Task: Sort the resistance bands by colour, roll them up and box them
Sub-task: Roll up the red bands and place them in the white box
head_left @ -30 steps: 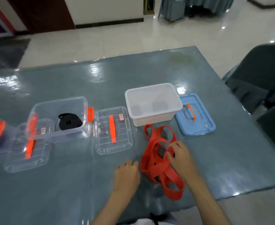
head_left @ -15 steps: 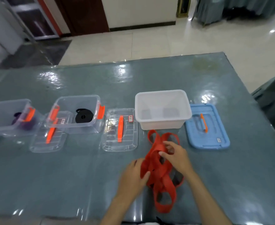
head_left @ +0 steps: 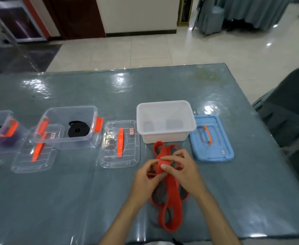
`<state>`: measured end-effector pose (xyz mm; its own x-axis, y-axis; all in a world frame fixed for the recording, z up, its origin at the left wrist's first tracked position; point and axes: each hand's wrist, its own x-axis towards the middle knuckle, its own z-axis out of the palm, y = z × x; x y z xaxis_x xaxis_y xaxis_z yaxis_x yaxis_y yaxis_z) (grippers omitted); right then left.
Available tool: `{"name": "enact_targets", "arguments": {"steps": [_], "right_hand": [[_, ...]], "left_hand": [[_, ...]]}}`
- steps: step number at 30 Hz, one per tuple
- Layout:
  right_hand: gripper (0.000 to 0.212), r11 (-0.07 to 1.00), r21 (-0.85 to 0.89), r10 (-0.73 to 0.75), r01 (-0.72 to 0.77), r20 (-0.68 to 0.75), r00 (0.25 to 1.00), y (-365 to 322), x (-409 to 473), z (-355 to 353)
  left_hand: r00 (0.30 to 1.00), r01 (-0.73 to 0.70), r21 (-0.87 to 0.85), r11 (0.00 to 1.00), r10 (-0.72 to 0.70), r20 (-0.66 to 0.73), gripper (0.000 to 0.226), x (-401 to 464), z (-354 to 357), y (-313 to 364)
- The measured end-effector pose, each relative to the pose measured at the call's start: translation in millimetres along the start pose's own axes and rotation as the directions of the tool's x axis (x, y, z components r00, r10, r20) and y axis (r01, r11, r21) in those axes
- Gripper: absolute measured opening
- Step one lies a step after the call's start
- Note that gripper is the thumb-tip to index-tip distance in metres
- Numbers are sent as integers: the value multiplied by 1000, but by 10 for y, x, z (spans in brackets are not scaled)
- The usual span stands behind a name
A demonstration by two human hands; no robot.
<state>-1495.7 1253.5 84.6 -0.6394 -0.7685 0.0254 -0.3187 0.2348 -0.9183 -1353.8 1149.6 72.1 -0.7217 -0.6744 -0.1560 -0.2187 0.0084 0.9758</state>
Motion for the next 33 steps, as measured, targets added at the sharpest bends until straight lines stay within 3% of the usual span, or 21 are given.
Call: {"name": "enact_targets", "arguments": {"steps": [3, 6, 9, 15, 19, 22, 28, 33], "right_hand": [[21, 999, -35, -39, 39, 0, 999, -151, 27, 3], [18, 1000, -19, 15, -17, -113, 993, -323, 58, 77], [22, 996, -8, 82, -85, -206, 975, -521, 66, 196], [23, 996, -11, 81, -85, -223, 971, -694, -11, 398], [19, 986, 11, 165, -169, -269, 949, -606, -77, 445], [15, 967, 131, 248, -220, -260, 933, -571, -143, 457], [16, 957, 187, 260, -222, -208, 943, -512, -187, 378], [15, 972, 128, 220, -195, -220, 950, -409, -206, 188]], "left_hand": [[1000, 10, -81, 997, -12, -26, 44, -31, -36, 36], [997, -31, -108, 994, 23, -78, 42, -45, -61, 74], [996, -61, -89, 994, 54, -72, 47, -50, -116, 167], [975, -171, -8, 985, 167, -149, 51, -48, -230, 29], [974, -218, 49, 975, 220, -54, 70, -102, -235, -95], [980, -193, 80, 978, 188, 65, 77, -113, -225, -148], [985, -159, 94, 983, 151, 87, 82, -137, -254, -143], [982, -187, 107, 976, 184, 42, 46, -88, -176, -106]]}}
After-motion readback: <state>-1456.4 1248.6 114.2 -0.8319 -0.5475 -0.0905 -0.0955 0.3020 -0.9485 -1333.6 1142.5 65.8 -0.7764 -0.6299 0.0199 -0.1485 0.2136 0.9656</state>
